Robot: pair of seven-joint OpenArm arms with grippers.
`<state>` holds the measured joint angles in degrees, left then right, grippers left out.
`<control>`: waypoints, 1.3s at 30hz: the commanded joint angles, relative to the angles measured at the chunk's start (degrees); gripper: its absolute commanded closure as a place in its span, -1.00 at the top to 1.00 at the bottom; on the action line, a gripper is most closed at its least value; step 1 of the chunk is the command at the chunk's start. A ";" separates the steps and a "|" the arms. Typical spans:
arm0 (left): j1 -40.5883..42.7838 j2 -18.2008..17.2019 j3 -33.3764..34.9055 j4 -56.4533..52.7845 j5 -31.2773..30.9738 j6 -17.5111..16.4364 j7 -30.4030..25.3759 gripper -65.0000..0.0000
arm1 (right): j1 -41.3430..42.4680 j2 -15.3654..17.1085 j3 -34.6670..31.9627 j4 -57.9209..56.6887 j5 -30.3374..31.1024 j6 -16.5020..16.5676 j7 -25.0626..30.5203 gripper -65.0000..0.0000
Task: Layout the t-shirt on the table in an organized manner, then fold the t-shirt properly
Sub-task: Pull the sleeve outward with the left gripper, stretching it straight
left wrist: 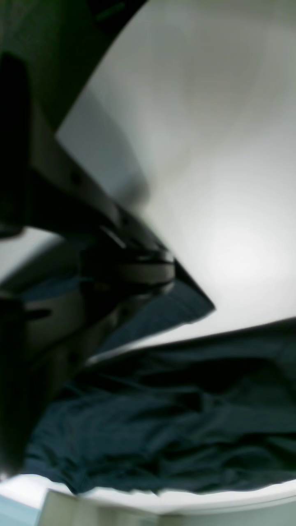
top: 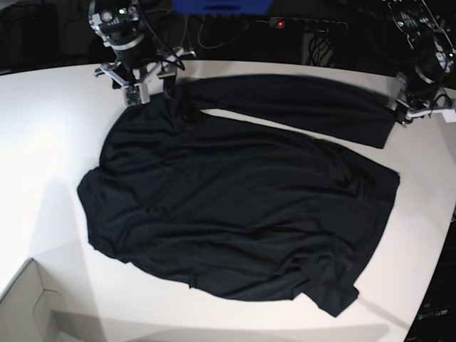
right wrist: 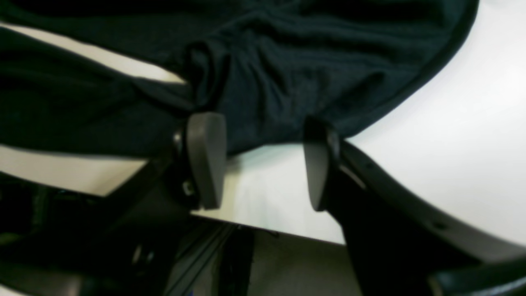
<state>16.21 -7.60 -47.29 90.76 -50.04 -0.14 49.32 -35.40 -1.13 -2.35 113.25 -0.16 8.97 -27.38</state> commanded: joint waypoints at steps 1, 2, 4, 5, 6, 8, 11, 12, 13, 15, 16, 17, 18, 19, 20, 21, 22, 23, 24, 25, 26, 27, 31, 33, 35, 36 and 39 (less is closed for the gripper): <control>-0.16 -0.71 -1.11 1.06 -0.90 -0.17 -0.57 -1.00 | 0.10 -0.15 -0.07 1.08 0.30 -0.31 1.31 -0.06; -0.16 -0.71 -1.72 1.06 -0.90 -0.17 -0.57 -1.00 | 0.10 -0.15 -0.07 1.08 0.30 -0.31 1.31 -0.06; -0.16 -0.80 -3.13 1.06 -0.90 -0.17 -0.57 -1.00 | 0.01 -0.15 -0.07 1.08 0.30 -0.31 1.31 -0.06; -0.16 -0.80 -3.83 1.06 -0.90 -0.17 -0.57 -1.00 | 0.01 -0.15 -0.07 1.08 0.30 -0.31 1.31 -0.06; -0.34 -0.89 -4.54 1.06 -0.90 -0.17 -0.57 -1.00 | 0.01 -0.15 -0.07 1.08 0.30 -0.31 1.31 -0.06; -0.34 -0.89 -5.59 1.06 -0.90 -0.17 -0.57 -1.00 | -0.16 -0.15 -0.07 1.08 0.30 -0.31 1.31 -0.05; -0.16 -0.89 -6.29 0.89 -0.90 -0.17 -0.57 -1.00 | -0.25 -0.15 -0.16 1.08 0.30 -0.31 1.31 -0.05; -0.08 -0.89 -6.29 0.71 -0.90 -0.17 -0.57 -1.00 | -0.25 -0.24 -0.16 1.08 0.30 -0.31 1.31 -0.04; -0.08 -0.89 -6.29 0.54 -0.90 -0.17 -0.57 -1.00 | -0.25 -0.24 -0.16 1.08 0.30 -0.31 1.31 -0.04; 0.10 -0.89 -6.21 0.45 -0.90 -0.17 -0.57 -1.00 | -0.25 -0.24 -0.16 1.08 0.30 -0.31 1.31 -0.04; 0.19 -0.80 -6.12 0.45 -0.90 -0.17 -0.57 -1.00 | -0.25 -0.24 -0.16 1.08 0.30 -0.31 1.22 -0.04; 0.45 -0.71 -6.12 0.45 -0.90 -0.17 -0.49 -1.00 | -0.25 -0.24 -0.16 0.99 0.30 -0.31 1.13 -0.04; 0.89 -0.62 -6.03 0.54 -0.90 -0.17 -0.31 -1.00 | -0.25 -0.24 -0.16 0.99 0.30 -0.31 1.13 -0.04; 1.07 -0.62 -6.03 0.71 -0.90 -0.17 0.13 -1.00 | -0.25 -0.24 -0.16 0.99 0.30 -0.31 1.13 -0.04; 1.07 -0.62 -6.21 0.89 -0.90 -0.17 0.92 -1.00 | -0.25 -0.24 -0.16 0.99 0.30 -0.31 1.13 -0.04; 1.07 -0.62 -6.29 0.98 -0.90 -0.17 1.80 -1.00 | -0.25 -0.24 -0.16 0.99 0.30 -0.31 1.13 -0.04; 1.07 -0.62 -6.38 1.06 -0.90 -0.17 2.68 -1.00 | -0.25 -0.24 -0.16 0.99 0.30 -0.31 1.13 -0.04; 1.07 -0.80 -6.38 1.15 -0.90 -0.17 3.65 -1.00 | -0.25 -0.24 -0.16 0.99 0.30 -0.31 1.13 -0.04; 0.98 -0.89 -6.38 1.59 -0.90 -0.17 4.53 -1.00 | -0.25 -0.24 -0.16 0.99 0.30 -0.31 1.13 -0.04; 0.98 -0.89 -6.47 2.47 -0.90 -0.17 5.67 -1.00 | -0.25 -0.24 -0.16 0.99 0.30 -0.31 1.22 -0.04; 1.16 -0.89 -6.65 4.05 -0.90 -0.17 6.72 -1.00 | -0.25 -0.24 -0.16 0.99 0.30 -0.31 1.22 -0.04; 1.24 -0.80 -7.26 5.63 -0.90 -0.17 7.51 -1.00 | -0.25 -0.24 -0.16 0.99 0.30 -0.31 1.22 -0.04; 1.16 0.61 -11.31 13.20 -0.99 -0.17 14.55 -1.00 | -0.25 -0.32 -0.16 0.99 0.47 -0.31 1.22 -0.04; 0.72 1.66 -13.59 16.54 -0.99 -0.17 18.50 -1.00 | -0.16 -0.41 -0.16 0.99 0.47 -0.31 1.22 -0.04; -0.60 2.54 -16.40 19.35 -0.99 -0.17 22.72 -1.00 | 0.01 -0.50 -0.16 0.99 0.47 -0.31 1.22 -0.04; -1.48 3.24 -17.81 20.23 -0.99 -0.17 24.66 -1.00 | 0.10 -0.50 -0.77 0.99 0.47 -0.31 1.22 -0.05; -4.29 4.39 -22.03 21.28 -0.99 -0.08 30.46 -1.00 | 0.19 -0.41 -2.53 0.99 0.47 -0.31 1.22 -0.05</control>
<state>11.81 -2.68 -69.06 111.15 -50.02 -0.43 80.36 -34.96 -1.43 -4.89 113.25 -0.12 8.97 -27.38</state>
